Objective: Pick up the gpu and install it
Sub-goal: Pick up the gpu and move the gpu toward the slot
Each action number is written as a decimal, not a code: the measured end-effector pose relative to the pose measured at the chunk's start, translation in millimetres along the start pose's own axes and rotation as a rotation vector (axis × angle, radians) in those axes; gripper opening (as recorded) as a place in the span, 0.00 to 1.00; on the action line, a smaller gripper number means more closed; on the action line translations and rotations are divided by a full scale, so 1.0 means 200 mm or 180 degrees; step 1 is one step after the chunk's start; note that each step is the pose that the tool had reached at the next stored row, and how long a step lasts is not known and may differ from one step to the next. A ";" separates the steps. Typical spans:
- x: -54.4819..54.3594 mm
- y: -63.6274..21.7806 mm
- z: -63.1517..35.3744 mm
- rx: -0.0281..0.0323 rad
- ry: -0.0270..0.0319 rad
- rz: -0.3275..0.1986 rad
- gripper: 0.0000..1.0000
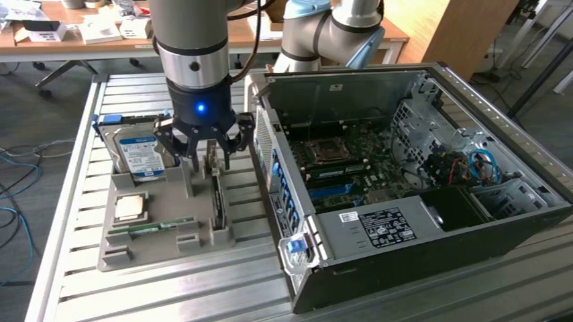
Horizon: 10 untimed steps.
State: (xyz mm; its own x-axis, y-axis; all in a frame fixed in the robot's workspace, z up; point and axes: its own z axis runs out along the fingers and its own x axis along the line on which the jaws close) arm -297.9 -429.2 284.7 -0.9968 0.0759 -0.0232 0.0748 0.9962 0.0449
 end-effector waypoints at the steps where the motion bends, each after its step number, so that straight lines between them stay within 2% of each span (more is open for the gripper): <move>1: 0.00 0.000 0.000 0.0000 0.0000 0.0000 0.54; 10: 0.00 -0.030 -0.001 0.0000 0.0000 0.0000 0.54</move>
State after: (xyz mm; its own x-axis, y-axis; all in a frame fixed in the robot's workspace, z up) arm -297.9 -435.3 284.6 -0.9968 0.0759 -0.0233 0.0748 0.9962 0.0450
